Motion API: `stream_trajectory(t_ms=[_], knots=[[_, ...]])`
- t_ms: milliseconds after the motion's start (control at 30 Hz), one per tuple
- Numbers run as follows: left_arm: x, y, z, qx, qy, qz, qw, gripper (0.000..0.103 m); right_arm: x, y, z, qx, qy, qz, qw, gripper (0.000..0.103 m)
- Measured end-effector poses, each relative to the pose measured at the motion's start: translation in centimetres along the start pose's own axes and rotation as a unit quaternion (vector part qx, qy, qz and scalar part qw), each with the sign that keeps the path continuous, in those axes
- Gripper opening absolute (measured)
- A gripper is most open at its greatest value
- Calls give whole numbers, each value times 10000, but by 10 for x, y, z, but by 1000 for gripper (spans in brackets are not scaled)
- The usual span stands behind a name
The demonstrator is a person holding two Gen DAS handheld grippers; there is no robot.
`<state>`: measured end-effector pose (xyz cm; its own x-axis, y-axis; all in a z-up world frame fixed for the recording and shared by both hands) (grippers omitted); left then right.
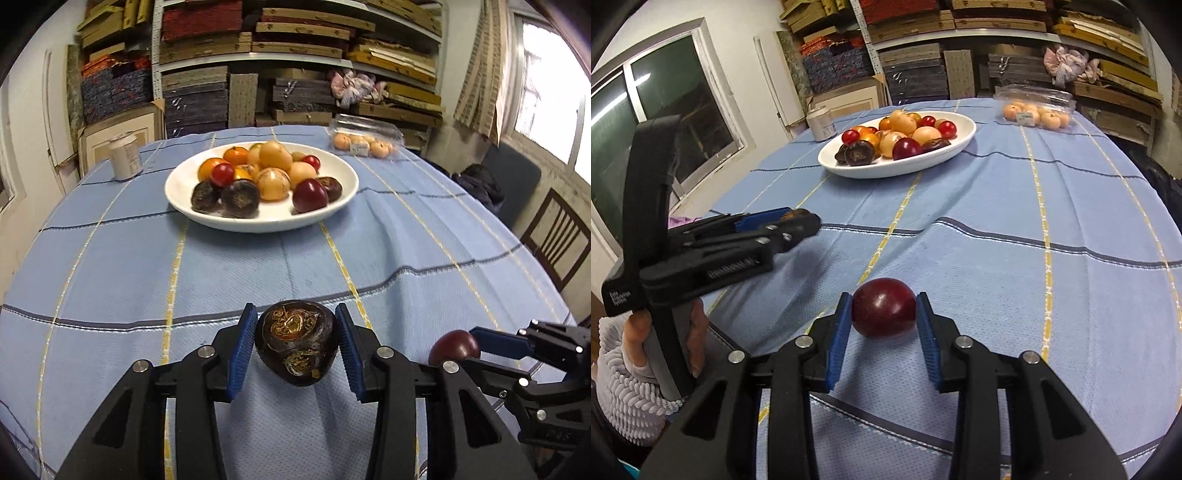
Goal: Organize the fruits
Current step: 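Carry both fruits over the plate and open both tools to drop them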
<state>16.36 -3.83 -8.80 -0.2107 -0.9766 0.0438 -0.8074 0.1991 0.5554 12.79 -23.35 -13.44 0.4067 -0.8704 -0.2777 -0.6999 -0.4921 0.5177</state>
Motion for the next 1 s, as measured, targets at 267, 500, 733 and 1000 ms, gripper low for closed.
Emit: stream_trajectory(t_ms=[267, 500, 733, 1000], knots=[[-12, 2, -11, 44, 46, -111, 9999, 44, -6, -11, 0, -204, 197, 73, 9996, 35], [-13, -1, -10, 14, 87, -99, 9999, 44, -9, -30, 1, -579, 198, -15, 9981, 39], [-21, -1, -11, 20, 224, -135, 9997, 44, -13, -24, 1, -442, 218, -71, 9988, 37], [-50, 7, -60, 309, 246, -490, 9980, 44, -1, -5, -47, 112, 33, -55, 9999, 37]])
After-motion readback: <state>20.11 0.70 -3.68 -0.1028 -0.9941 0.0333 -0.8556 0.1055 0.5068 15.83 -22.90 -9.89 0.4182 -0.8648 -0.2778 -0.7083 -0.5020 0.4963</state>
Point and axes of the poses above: each gripper's, at about its wrist camera, not at the fingertips, and y roughly against the way its jaws point, x to its right, z to its underside, the point moved 4 cm from there along -y, roughly the way its jaws point, and after that the axes turned 9 degrees about x, right-handed, at the moved point
